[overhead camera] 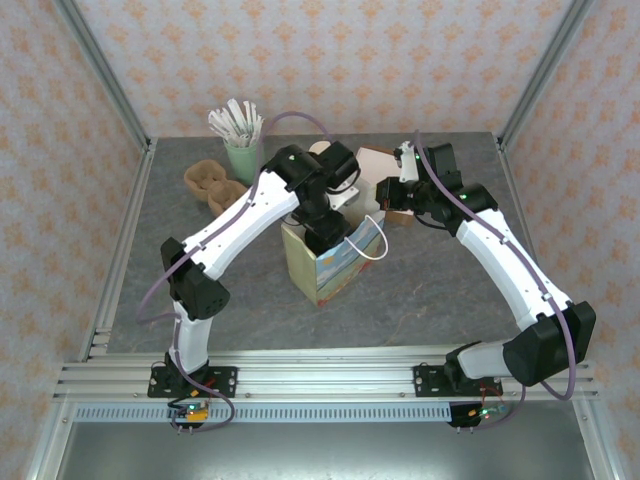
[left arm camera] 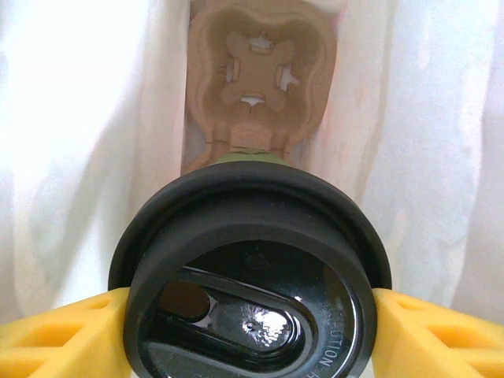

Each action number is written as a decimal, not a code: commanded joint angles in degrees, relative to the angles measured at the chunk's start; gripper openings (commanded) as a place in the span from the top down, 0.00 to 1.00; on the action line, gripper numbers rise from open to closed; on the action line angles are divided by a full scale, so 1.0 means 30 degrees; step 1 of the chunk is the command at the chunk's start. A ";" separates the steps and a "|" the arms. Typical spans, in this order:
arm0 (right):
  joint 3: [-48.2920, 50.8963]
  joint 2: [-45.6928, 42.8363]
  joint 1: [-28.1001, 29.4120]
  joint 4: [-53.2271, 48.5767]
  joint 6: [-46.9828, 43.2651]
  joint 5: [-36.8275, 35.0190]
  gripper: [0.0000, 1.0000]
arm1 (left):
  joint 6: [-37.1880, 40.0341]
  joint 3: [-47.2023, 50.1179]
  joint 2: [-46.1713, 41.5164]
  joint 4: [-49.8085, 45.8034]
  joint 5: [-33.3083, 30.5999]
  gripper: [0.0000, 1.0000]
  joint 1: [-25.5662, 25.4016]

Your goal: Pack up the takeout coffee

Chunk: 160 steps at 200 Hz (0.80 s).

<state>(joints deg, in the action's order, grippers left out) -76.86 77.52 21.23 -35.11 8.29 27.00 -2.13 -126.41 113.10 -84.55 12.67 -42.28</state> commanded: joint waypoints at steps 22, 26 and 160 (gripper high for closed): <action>-0.0163 -0.0026 0.0214 -0.0925 -0.0227 -0.0359 0.97 | -0.0203 -0.1125 -0.1019 -0.0590 -0.0546 0.29 -0.0086; -0.0165 -0.0028 0.0206 -0.0948 -0.0217 -0.0353 0.97 | -0.0202 -0.1187 -0.1062 -0.0604 -0.0576 0.29 -0.0086; -0.0254 0.0147 0.0217 -0.0908 -0.0221 -0.0278 0.97 | -0.0010 -0.1243 -0.0734 -0.1785 -0.0385 0.30 -0.0086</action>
<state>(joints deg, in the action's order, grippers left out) -76.86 77.52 21.23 -35.11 8.29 27.03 -2.11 -129.40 109.43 -85.91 12.62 -42.28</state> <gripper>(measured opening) 0.051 0.709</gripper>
